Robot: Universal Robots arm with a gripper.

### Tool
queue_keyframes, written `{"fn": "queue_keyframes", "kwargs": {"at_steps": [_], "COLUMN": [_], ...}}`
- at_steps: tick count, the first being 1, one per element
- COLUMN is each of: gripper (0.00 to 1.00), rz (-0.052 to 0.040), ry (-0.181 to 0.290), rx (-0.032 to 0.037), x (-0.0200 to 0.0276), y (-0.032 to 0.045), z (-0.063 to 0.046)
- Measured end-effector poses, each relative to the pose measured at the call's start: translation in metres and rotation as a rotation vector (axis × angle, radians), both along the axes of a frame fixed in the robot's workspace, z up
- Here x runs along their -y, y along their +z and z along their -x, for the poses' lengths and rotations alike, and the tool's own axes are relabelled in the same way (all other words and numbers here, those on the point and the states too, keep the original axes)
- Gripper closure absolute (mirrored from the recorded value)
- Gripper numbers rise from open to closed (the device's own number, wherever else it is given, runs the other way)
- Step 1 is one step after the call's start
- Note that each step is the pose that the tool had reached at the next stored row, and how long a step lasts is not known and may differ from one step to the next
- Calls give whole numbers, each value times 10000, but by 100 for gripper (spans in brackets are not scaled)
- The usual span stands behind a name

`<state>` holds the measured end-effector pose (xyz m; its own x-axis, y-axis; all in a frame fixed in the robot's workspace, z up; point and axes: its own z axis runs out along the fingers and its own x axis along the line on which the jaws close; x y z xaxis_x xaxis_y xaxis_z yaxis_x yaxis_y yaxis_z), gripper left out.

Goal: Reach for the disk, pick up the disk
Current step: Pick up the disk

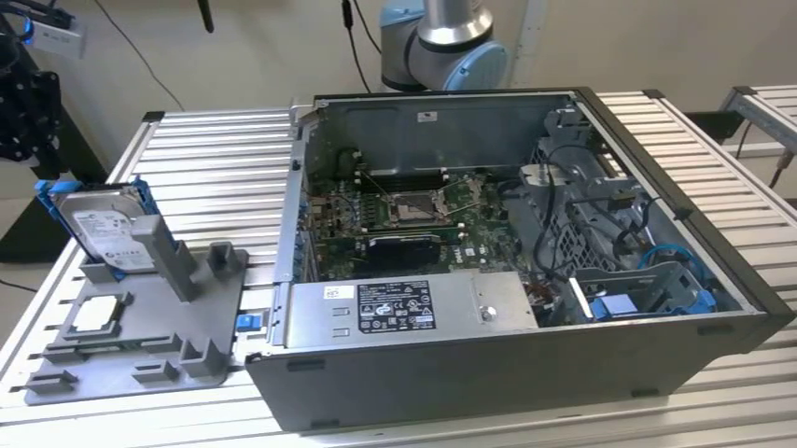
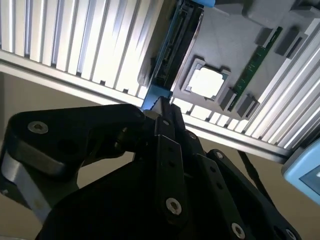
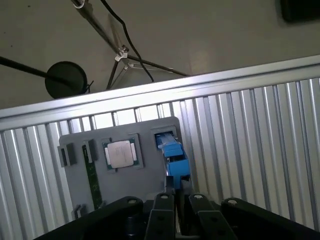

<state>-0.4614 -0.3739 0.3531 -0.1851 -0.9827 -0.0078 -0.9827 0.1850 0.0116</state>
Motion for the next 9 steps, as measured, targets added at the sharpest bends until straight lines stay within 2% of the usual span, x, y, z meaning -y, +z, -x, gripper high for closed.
{"fn": "queue_keyframes", "kwargs": {"at_steps": [6, 9], "gripper": [0, 0], "rz": [1, 0], "ry": [9, 22], "rx": [-3, -2], "x": [0, 0], "y": [-1, -32], "z": [2, 9]}}
